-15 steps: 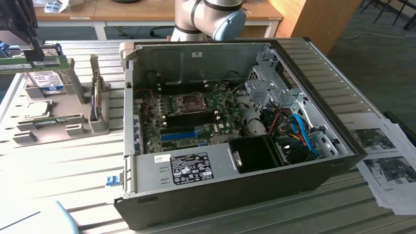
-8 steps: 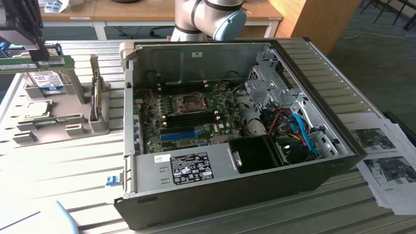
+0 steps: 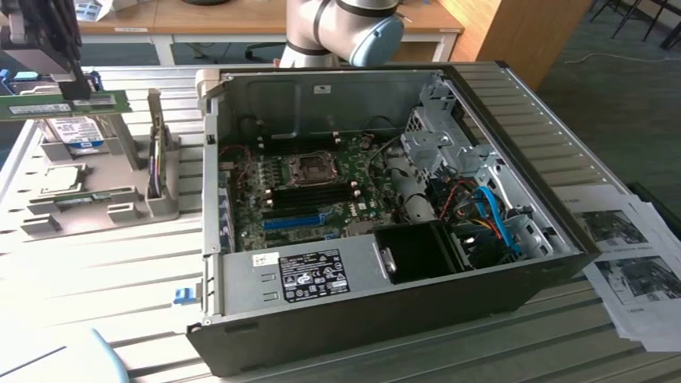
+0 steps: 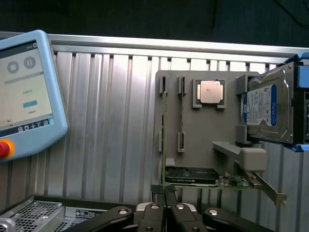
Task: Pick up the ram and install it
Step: 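Pick up the ram and move it above insertion slot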
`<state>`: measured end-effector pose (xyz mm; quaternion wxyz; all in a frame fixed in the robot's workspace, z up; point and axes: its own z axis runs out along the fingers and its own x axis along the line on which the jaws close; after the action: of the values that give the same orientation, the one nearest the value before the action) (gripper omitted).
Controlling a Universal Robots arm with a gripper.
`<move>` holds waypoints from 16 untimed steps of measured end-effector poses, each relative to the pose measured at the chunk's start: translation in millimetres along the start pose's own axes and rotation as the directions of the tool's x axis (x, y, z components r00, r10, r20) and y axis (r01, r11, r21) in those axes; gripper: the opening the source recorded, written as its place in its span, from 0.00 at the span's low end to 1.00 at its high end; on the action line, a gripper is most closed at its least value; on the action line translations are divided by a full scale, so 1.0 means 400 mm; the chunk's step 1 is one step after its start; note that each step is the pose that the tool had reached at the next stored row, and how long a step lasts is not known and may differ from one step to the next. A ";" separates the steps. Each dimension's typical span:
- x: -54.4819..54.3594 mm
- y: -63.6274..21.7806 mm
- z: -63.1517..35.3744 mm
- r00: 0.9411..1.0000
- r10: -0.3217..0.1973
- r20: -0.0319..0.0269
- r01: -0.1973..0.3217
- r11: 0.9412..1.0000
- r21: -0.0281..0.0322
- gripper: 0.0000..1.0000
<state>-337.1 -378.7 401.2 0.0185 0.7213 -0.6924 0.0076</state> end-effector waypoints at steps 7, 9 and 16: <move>0.001 -0.024 0.000 1.000 0.000 0.000 0.000 1.000 -0.001 0.11; 0.001 -0.033 0.000 1.000 0.000 0.000 0.000 1.000 -0.002 0.11; 0.003 -0.065 -0.001 1.000 0.000 0.000 0.000 1.000 -0.005 0.11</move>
<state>-311.0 -378.7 401.2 0.0202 0.7213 -0.6923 0.0058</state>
